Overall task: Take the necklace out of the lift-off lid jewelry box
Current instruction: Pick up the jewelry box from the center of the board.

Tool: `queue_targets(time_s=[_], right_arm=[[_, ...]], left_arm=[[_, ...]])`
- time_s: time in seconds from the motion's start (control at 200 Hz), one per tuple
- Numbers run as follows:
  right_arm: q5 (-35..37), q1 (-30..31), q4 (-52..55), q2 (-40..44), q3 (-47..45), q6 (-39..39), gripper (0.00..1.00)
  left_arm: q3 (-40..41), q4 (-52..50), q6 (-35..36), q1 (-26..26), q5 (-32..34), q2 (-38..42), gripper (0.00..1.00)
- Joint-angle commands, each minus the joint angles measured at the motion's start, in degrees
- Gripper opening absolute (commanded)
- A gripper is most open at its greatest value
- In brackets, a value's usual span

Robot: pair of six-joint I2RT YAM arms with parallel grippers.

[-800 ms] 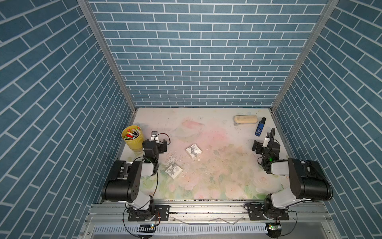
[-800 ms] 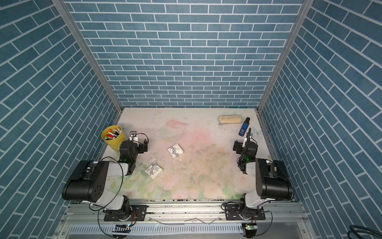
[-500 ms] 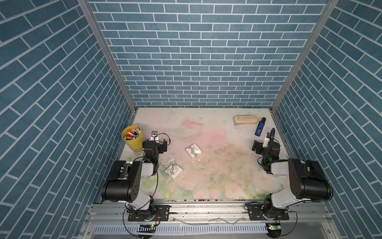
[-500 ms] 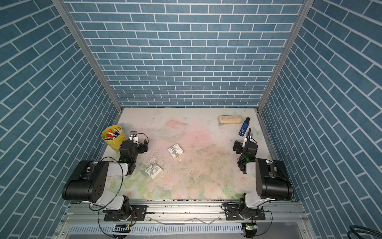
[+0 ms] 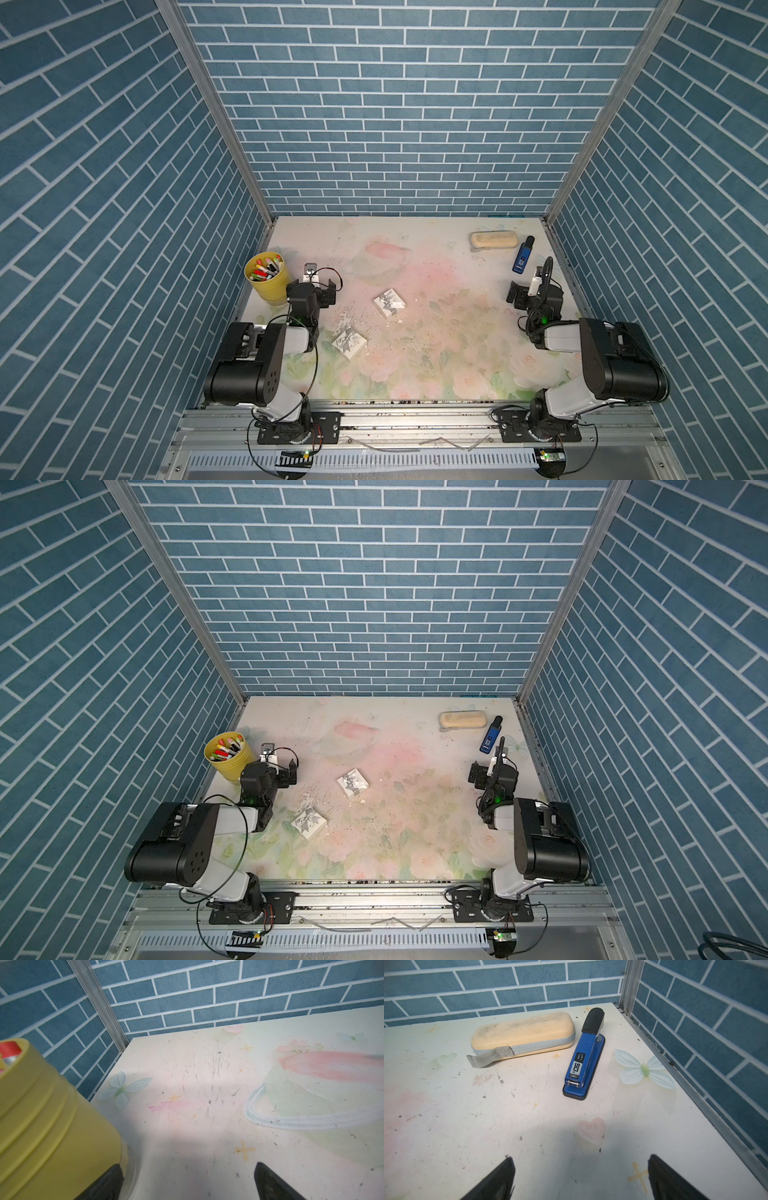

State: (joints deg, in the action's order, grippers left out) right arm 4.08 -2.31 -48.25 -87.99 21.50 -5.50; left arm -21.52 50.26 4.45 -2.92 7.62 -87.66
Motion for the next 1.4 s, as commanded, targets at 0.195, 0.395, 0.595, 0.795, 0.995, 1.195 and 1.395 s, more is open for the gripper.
queue_targets(time_s=[0.195, 0.395, 0.595, 0.795, 0.995, 1.195, 1.395], right_arm=[[-0.03, 0.11, -1.15, -0.05, 0.92, 2.22, 0.99], [-0.06, 0.11, -1.14, -0.07, 0.92, 2.24, 0.99], [-0.08, 0.14, -1.13, -0.06, 0.92, 2.24, 0.99], [-0.12, 0.12, -1.04, -0.08, 0.98, 2.24, 0.99], [-1.11, 0.11, 1.95, 1.86, 1.63, 2.51, 0.99], [-0.23, 0.2, 32.03, 8.36, 14.86, -1.51, 0.9], [-2.46, 2.27, 54.34, 5.21, 30.91, -5.05, 0.82]], left_arm=[[-0.66, -0.78, -0.32, 0.37, -0.47, 0.12, 1.0], [-0.63, -0.7, -0.32, 0.37, -0.5, 0.12, 1.0], [-0.65, -0.69, -0.38, 0.37, -0.5, 0.12, 1.0], [-0.64, -0.78, -0.33, 0.36, -0.59, 0.11, 1.0], [-1.11, -3.86, -1.1, 0.37, 1.33, 3.24, 1.0], [-5.78, -20.99, -5.95, 0.28, 7.87, 15.19, 0.99], [-16.12, -43.34, -18.5, 0.28, 5.09, 20.47, 1.0]])
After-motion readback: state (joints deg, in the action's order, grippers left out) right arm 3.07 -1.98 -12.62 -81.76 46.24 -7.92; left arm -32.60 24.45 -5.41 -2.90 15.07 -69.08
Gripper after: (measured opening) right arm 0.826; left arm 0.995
